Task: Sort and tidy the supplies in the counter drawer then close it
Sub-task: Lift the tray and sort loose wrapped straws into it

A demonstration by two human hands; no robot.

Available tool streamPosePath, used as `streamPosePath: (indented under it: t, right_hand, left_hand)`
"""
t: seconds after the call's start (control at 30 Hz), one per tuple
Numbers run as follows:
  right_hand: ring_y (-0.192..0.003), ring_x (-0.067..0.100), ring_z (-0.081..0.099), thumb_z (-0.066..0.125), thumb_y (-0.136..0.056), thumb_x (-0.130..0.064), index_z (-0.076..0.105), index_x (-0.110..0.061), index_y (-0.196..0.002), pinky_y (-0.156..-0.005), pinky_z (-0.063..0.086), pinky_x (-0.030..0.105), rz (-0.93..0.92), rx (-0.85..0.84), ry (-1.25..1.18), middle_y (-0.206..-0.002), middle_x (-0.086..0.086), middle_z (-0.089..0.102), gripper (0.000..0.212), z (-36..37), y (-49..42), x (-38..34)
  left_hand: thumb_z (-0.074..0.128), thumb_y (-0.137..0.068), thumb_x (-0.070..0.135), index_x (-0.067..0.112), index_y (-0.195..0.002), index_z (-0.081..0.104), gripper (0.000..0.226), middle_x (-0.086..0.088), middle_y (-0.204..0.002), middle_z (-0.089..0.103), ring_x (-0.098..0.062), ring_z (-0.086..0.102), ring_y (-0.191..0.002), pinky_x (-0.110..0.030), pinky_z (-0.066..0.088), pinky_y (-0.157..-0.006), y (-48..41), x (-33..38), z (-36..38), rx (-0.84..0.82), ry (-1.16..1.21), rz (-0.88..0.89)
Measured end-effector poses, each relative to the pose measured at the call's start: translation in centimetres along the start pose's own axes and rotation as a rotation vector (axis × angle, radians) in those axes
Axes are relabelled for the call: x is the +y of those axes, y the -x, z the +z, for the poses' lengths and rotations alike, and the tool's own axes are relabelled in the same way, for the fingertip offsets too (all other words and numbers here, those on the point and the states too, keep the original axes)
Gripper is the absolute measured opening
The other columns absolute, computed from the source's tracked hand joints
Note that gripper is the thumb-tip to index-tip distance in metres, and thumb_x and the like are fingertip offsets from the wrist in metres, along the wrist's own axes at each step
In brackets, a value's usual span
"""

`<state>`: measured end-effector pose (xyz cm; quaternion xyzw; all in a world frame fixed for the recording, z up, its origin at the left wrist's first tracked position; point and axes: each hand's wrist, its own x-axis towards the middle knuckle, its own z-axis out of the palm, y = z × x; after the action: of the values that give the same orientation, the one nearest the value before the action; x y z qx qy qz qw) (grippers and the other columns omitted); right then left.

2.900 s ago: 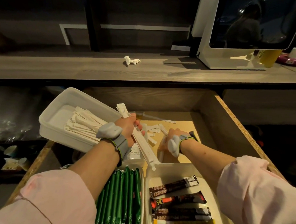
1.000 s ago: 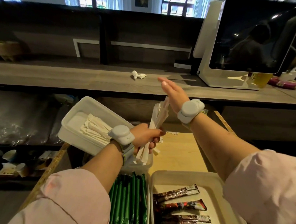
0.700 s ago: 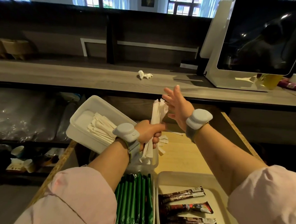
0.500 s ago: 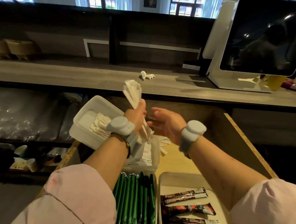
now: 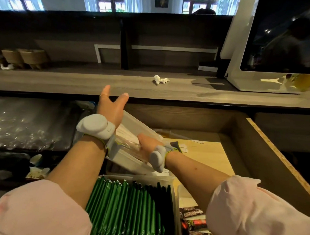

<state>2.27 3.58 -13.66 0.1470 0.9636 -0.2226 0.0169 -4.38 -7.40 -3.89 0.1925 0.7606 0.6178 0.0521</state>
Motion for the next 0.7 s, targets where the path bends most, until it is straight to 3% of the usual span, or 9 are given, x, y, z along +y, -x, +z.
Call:
streamPosePath:
  t: [0.13, 0.2, 0.33, 0.43, 0.5, 0.6, 0.7]
  right_hand:
    - [-0.116, 0.029, 0.055, 0.052, -0.091, -0.032, 0.048, -0.02, -0.13, -0.093, 0.043, 0.032, -0.016, 0.005, 0.003, -0.128, 0.009, 0.055, 0.041, 1.0, -0.1, 0.3]
    - [-0.112, 0.026, 0.058, 0.062, -0.086, -0.038, 0.046, -0.021, -0.136, -0.093, 0.045, 0.031, -0.063, 0.009, -0.004, -0.127, 0.007, 0.056, 0.055, 0.0, 0.0, 0.8]
    - [-0.097, 0.022, 0.065, 0.059, -0.09, -0.032, 0.061, -0.022, -0.121, -0.087, 0.051, 0.029, 0.015, 0.159, -0.181, -0.108, 0.003, 0.068, 0.033, -2.5, -0.7, 4.4]
    - [-0.107, 0.023, 0.064, 0.057, -0.091, -0.027, 0.062, -0.021, -0.12, -0.091, 0.049, 0.03, 0.213, 0.226, -0.124, -0.118, 0.003, 0.068, 0.031, -3.2, -1.7, 9.9]
    - [-0.117, 0.027, 0.058, 0.062, -0.087, -0.027, 0.054, -0.019, -0.131, -0.095, 0.046, 0.032, 0.346, 0.085, 0.026, -0.131, 0.007, 0.06, 0.046, -3.3, -2.1, 13.5]
    - [-0.138, 0.031, 0.037, 0.074, -0.063, -0.032, 0.03, -0.02, -0.148, -0.111, 0.034, 0.039, 0.367, -0.223, 0.16, -0.151, 0.01, 0.035, 0.096, -2.9, -3.0, 16.2]
    - [-0.146, 0.03, 0.018, 0.06, -0.089, -0.036, 0.017, -0.035, -0.15, -0.114, 0.025, 0.048, 0.259, -0.183, 0.294, -0.159, 0.002, 0.019, 0.075, -1.4, -4.5, 16.9]
  left_hand:
    - [0.054, -0.094, 0.029, 0.022, -0.139, 0.045, 0.047, 0.001, -0.136, 0.05, -0.013, 0.049, -0.119, -0.022, 0.034, -0.091, 0.1, -0.2, 1.1, -0.049, -0.031, 0.026]
    - [0.055, -0.094, 0.023, 0.017, -0.131, 0.053, 0.038, 0.0, -0.119, 0.055, -0.009, 0.049, -0.104, -0.018, 0.036, -0.083, 0.2, -0.3, 1.9, -0.049, 0.02, -0.001]
    - [0.054, -0.094, 0.02, 0.017, -0.123, 0.057, 0.03, -0.003, -0.115, 0.059, -0.016, 0.054, -0.107, -0.029, 0.041, -0.092, 0.5, -1.2, 3.9, -0.155, 0.131, -0.15]
    - [0.049, -0.096, 0.021, 0.021, -0.119, 0.055, 0.023, -0.004, -0.122, 0.057, -0.021, 0.055, -0.117, -0.034, 0.04, -0.094, 1.3, -1.3, 5.6, -0.271, 0.265, -0.34]
    - [0.047, -0.098, 0.024, 0.022, -0.128, 0.051, 0.031, -0.005, -0.134, 0.053, -0.022, 0.051, -0.126, -0.038, 0.038, -0.1, 1.8, -1.3, 6.7, -0.35, 0.333, -0.479]
    - [0.046, -0.099, 0.025, 0.018, -0.138, 0.044, 0.04, -0.005, -0.138, 0.049, -0.024, 0.045, -0.134, -0.04, 0.037, -0.104, 1.9, -1.5, 8.1, -0.383, 0.373, -0.59]
    - [0.046, -0.098, 0.025, 0.019, -0.136, 0.044, 0.039, -0.002, -0.14, 0.05, -0.023, 0.05, -0.128, -0.041, 0.04, -0.103, 2.4, -1.9, 9.0, -0.343, 0.386, -0.607]
